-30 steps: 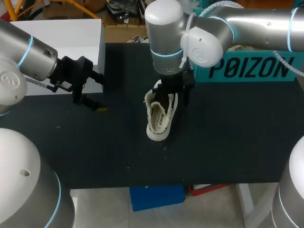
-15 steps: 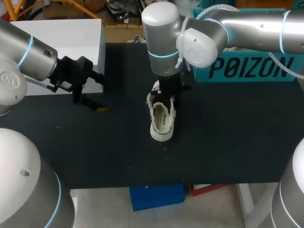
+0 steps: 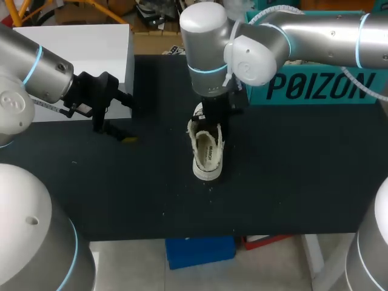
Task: Take the shoe out of the shoebox, open the shoe tongue, remove and reinsert the insole, then place the shoe into the shoebox
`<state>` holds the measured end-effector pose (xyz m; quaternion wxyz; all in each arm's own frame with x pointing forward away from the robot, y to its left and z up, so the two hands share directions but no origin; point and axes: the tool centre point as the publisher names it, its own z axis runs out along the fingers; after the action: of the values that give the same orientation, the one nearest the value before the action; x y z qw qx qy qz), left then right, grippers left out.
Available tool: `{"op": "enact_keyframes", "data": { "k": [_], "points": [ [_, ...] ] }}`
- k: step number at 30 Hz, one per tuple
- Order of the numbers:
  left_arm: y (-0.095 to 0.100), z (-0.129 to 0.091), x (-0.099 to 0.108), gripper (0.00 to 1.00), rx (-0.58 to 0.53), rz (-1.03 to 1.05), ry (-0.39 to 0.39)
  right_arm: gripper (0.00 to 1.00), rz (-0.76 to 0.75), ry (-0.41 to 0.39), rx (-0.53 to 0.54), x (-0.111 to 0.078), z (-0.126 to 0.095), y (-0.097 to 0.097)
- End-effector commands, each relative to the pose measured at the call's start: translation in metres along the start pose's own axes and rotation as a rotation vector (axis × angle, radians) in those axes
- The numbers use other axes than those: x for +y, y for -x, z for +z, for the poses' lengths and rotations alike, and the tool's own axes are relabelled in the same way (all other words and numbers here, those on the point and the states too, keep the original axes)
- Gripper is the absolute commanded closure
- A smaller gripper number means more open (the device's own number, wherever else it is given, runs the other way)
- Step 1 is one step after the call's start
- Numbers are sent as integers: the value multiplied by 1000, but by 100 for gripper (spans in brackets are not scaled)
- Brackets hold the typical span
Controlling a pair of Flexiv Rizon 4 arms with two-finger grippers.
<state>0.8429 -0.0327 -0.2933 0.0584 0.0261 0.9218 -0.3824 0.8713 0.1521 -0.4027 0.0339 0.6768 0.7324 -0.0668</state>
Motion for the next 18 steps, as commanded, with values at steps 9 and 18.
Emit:
{"op": "enact_keyframes", "data": {
  "k": [9,18],
  "points": [
    [-1,1,0,0,-4,1,1,100,-273,55,7,-7,-138,19],
    [-1,1,0,0,-4,1,1,100,-651,169,-41,11,-213,54]
  ]
}}
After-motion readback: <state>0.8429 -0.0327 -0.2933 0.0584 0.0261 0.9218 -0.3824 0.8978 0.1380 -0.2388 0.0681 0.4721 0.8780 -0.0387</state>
